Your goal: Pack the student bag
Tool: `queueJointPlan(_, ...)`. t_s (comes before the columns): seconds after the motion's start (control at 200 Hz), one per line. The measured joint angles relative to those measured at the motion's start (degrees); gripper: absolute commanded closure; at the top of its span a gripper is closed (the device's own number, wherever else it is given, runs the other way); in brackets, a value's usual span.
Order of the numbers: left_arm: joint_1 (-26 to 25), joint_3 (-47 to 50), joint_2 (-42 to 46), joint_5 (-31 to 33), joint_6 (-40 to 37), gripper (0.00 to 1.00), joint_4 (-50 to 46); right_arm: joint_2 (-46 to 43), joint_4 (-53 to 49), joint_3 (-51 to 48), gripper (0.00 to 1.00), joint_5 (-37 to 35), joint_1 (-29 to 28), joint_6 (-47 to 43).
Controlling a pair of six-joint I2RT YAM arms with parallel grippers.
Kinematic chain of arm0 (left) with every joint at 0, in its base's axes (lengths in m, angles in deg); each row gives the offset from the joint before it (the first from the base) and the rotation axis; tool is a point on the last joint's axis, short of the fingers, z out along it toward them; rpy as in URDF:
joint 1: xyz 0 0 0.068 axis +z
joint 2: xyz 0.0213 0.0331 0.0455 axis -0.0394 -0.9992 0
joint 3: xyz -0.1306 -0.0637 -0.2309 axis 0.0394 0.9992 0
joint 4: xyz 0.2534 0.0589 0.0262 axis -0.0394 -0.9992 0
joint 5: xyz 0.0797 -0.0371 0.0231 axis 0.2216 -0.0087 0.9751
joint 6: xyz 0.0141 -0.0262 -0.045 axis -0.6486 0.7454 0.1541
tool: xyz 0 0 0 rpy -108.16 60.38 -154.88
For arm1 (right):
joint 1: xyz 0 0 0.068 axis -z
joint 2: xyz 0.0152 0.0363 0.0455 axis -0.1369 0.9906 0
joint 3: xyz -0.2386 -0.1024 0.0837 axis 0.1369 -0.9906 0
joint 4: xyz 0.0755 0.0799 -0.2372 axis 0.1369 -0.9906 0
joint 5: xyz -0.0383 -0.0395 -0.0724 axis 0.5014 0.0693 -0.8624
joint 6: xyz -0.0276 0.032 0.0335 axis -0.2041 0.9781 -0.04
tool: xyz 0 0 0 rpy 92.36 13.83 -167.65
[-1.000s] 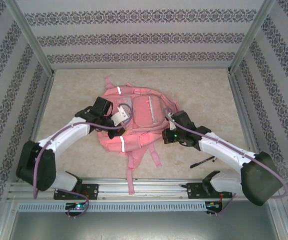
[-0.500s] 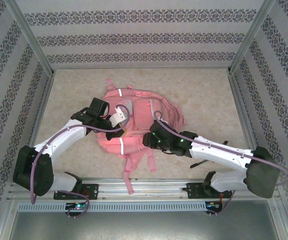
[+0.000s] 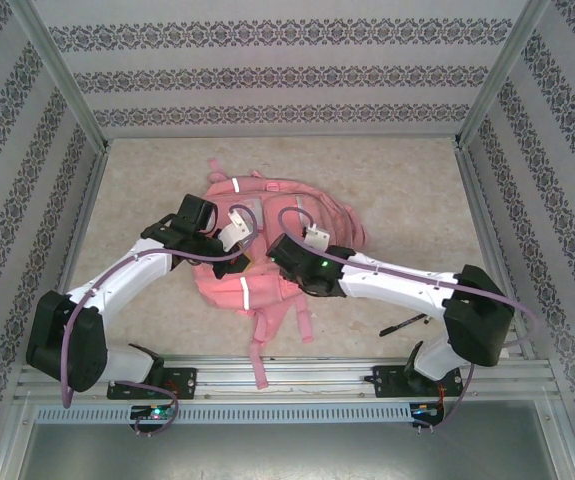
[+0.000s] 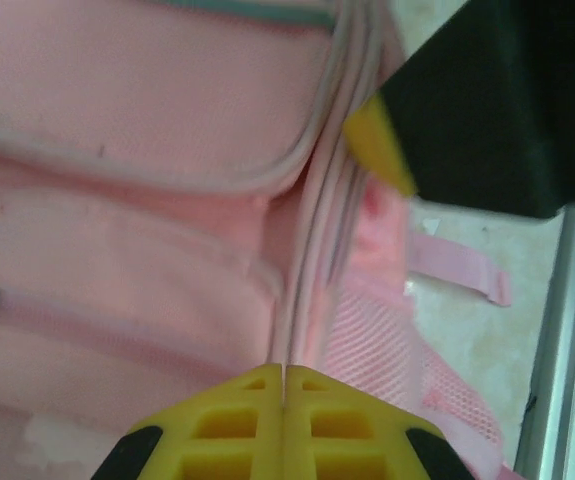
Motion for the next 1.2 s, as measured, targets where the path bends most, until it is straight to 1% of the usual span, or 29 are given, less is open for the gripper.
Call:
queueJointPlan(0.07,-0.02,-0.07,0.00,-1.25,-0.02,1.00,0.68,1.36,-1.07,0.09,0.75,-0.74,-0.90,0.24)
queueJointPlan(0.265,0.02,-0.07,0.00,-2.23,-0.07,1.00,1.40,0.74,-2.78,0.07,0.75,-2.84,-1.36,-0.11)
queueJointPlan(0.285,0.02,-0.04,0.00,-2.29,-0.17,0.96,1.40,0.57,-2.82,0.07,0.75,-2.97,-1.36,-0.48)
queueJointPlan(0.315,0.02,-0.07,0.00,-2.60,-0.70,0.87,1.36,0.15,-2.80,0.02,0.75,-3.13,-1.33,-1.11)
queueJointPlan(0.37,0.02,-0.07,0.00,-3.82,-2.34,0.55,1.18,-0.55,-2.75,-0.11,0.72,-3.26,-1.33,-2.47)
queueJointPlan(0.39,0.02,-0.07,0.00,-4.44,-3.80,0.49,0.96,-0.81,-2.73,-0.15,0.71,-3.21,-1.33,-3.21)
queueJointPlan(0.405,0.00,-0.09,0.00,-4.72,-4.63,0.47,0.70,-0.94,-2.73,-0.20,0.70,-3.19,-1.33,-3.67)
queueJointPlan(0.525,-0.85,0.39,0.04,-4.55,-12.11,0.37,-1.27,-2.03,-1.31,-1.44,0.67,-1.16,-1.31,-8.07)
queueJointPlan(0.64,-1.66,2.95,-0.07,-1.73,-18.14,0.36,-1.77,-2.99,1.25,-4.37,0.66,2.43,-0.74,-10.14)
queueJointPlan(0.759,-2.01,3.63,-2.73,2.05,-20.13,0.32,-1.75,-4.24,3.87,-8.85,0.66,5.97,1.25,-10.16)
queueJointPlan(0.804,-2.34,3.63,-4.13,3.85,-20.06,0.27,-1.27,-4.76,4.31,-10.19,0.66,6.84,2.12,-10.16)
queueJointPlan(0.849,-2.95,3.63,-5.51,6.19,-19.87,0.25,-0.63,-5.38,4.68,-11.13,0.66,7.32,2.75,-10.19)
queueJointPlan(0.944,-5.01,3.65,-8.11,11.74,-19.39,0.26,1.11,-6.73,5.51,-11.96,0.66,7.96,3.10,-10.21)
queueJointPlan(0.974,-5.66,3.65,-8.79,13.35,-19.37,0.29,1.62,-7.10,5.99,-11.98,0.66,8.28,3.13,-10.21)
queueJointPlan(0.999,-6.23,3.65,-9.33,14.75,-19.26,0.33,2.05,-7.32,6.47,-12.00,0.65,8.63,3.17,-10.23)
queueJointPlan(1.034,-6.86,3.65,-10.03,16.63,-19.08,0.42,2.82,-7.54,7.19,-12.02,0.65,9.01,3.23,-10.23)
queueJointPlan(1.059,-7.28,3.63,-10.49,18.03,-18.64,0.54,3.39,-7.58,7.65,-12.02,0.65,9.35,3.23,-10.23)
queueJointPlan(1.084,-7.56,3.54,-10.82,19.08,-18.03,0.66,3.89,-7.61,8.22,-12.04,0.65,9.86,3.32,-10.19)
queueJointPlan(1.124,-7.65,3.15,-11.17,20.50,-17.77,0.91,4.26,-7.56,9.18,-12.15,0.64,10.60,3.32,-10.19)
queueJointPlan(1.139,-7.65,2.89,-11.26,20.83,-17.64,0.99,4.22,-7.54,9.42,-12.17,0.65,10.82,3.32,-10.19)
queueJointPlan(1.144,-7.65,2.82,-11.26,20.83,-17.62,1.00,4.15,-7.54,9.46,-12.17,0.65,10.86,3.32,-10.21)
queueJointPlan(1.199,-7.87,1.75,-11.26,21.33,-17.46,1.00,2.89,-7.23,10.29,-12.17,0.64,11.80,3.30,-10.21)
